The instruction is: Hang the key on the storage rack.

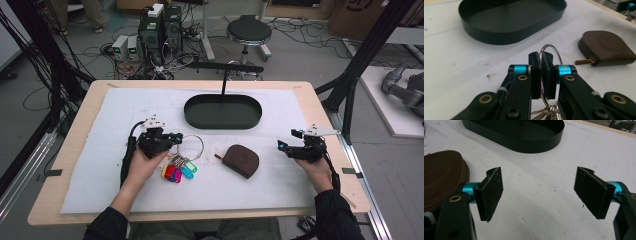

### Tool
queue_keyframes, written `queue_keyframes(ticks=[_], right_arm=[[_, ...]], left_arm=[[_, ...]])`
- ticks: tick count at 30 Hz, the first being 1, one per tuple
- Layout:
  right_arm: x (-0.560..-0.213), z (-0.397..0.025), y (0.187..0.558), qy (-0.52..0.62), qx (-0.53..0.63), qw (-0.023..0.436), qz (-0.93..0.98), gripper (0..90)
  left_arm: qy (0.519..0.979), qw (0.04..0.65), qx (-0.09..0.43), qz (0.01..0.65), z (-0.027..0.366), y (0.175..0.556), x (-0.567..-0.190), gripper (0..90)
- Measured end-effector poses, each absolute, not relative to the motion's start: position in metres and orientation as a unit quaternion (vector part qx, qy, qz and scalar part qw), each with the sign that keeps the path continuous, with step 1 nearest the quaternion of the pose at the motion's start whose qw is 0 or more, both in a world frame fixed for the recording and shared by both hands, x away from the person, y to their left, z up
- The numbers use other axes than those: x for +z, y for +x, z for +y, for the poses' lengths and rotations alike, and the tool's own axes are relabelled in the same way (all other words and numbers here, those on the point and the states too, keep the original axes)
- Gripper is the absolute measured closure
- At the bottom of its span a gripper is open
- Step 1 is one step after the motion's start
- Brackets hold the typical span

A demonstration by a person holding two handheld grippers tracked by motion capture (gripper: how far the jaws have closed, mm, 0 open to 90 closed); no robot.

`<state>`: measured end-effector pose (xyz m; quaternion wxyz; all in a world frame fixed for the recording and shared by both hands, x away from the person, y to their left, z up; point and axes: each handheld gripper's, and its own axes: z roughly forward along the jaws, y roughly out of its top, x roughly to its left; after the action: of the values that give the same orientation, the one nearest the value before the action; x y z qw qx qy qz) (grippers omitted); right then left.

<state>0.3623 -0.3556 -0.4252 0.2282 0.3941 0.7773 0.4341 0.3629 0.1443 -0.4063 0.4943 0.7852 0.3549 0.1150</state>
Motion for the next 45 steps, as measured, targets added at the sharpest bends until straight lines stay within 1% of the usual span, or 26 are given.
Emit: queue_keyframes(ticks=[3,11,13,14,20,23,26,27,28,29,30,33,45], right_arm=[[-0.425,-0.356,0.362,0.391,0.434,0.229,0.778,24.0],[-0.426,-0.355,0.363,0.390,0.435,0.228,0.779,24.2],[-0.426,-0.355,0.364,0.391,0.436,0.228,0.778,24.2],[-0.426,-0.356,0.364,0.392,0.435,0.227,0.778,24.2],[-0.426,-0.356,0.364,0.393,0.435,0.226,0.778,24.2],[-0.426,-0.356,0.364,0.392,0.436,0.226,0.778,24.2],[-0.426,-0.356,0.364,0.390,0.435,0.227,0.779,24.3],[-0.426,-0.355,0.364,0.390,0.435,0.227,0.779,24.2],[-0.426,-0.355,0.364,0.390,0.435,0.227,0.779,24.2],[-0.426,-0.355,0.364,0.390,0.436,0.228,0.779,24.3],[-0.426,-0.355,0.364,0.390,0.436,0.228,0.779,24.3],[-0.426,-0.356,0.364,0.390,0.435,0.228,0.779,24.3],[-0.426,-0.356,0.365,0.390,0.436,0.226,0.779,24.5]], left_arm=[[0.791,0.500,0.113,0.334,0.144,0.355,-0.403,86.1],[0.801,0.502,0.109,0.308,0.141,0.349,-0.401,85.5],[0.803,0.501,0.104,0.307,0.140,0.349,-0.403,84.4],[0.805,0.498,0.102,0.306,0.140,0.349,-0.403,82.1],[0.819,0.485,0.091,0.293,0.138,0.350,-0.407,78.8],[0.822,0.484,0.083,0.288,0.139,0.351,-0.408,74.7],[0.826,0.479,0.076,0.287,0.140,0.352,-0.410,74.4],[0.825,0.481,0.074,0.287,0.141,0.352,-0.411,76.7],[0.826,0.480,0.074,0.286,0.142,0.352,-0.411,76.7],[0.823,0.483,0.075,0.288,0.142,0.352,-0.411,82.1],[0.824,0.482,0.073,0.288,0.143,0.353,-0.411,82.1],[0.826,0.479,0.076,0.288,0.145,0.354,-0.411,85.7],[0.823,0.488,0.063,0.283,0.146,0.353,-0.411,86.4]])
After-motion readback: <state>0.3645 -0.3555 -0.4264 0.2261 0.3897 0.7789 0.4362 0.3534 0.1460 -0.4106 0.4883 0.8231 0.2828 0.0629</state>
